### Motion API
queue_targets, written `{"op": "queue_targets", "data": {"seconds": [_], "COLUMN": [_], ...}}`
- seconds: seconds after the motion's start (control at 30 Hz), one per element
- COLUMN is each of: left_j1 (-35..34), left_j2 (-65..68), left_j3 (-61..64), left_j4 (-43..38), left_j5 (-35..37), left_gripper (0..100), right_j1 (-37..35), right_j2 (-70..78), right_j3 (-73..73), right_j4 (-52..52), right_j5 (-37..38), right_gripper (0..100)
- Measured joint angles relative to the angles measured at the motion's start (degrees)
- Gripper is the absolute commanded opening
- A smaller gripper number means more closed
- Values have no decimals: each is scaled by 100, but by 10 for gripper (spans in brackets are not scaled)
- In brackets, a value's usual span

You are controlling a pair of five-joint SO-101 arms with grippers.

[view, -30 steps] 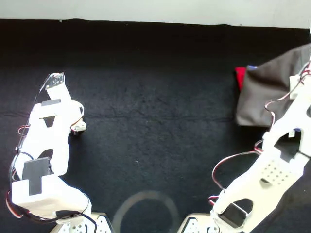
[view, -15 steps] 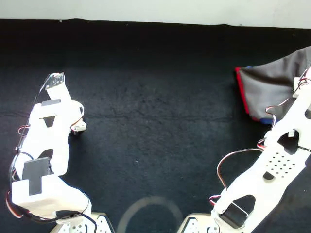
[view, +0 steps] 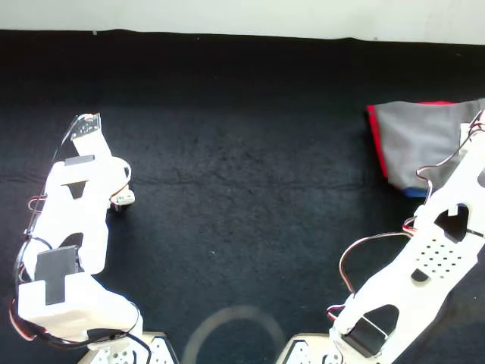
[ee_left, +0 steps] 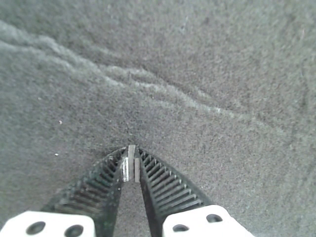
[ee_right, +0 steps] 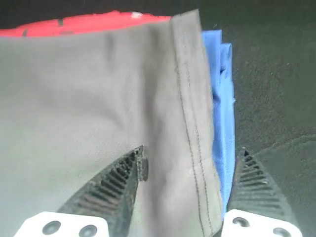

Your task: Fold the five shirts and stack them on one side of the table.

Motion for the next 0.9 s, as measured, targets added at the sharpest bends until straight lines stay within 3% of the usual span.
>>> {"op": "queue_targets", "data": {"seconds": [0.1, 0.23, 0.3, 0.43, 0.67, 0.9], "left_j1": [0, 0, 0, 0, 0, 0], "left_j2": [0, 0, 0, 0, 0, 0], "left_j3": [0, 0, 0, 0, 0, 0], "left_j4": [0, 0, 0, 0, 0, 0], "left_j5": [0, 0, 0, 0, 0, 0], "left_gripper": [13, 13, 13, 13, 13, 13], "right_j1": [0, -211, -431, -800, -1231, -1284], "right_j2": [0, -18, -18, -9, -26, -554], "right_j3": [-510, -1178, -1275, -1336, -2215, -2760], "right_j4": [0, 0, 0, 396, 2505, 2769], "right_j5": [-624, -1178, -1231, -1266, -1266, -1407], "right_gripper": [246, 0, 35, 5, 6, 6]}}
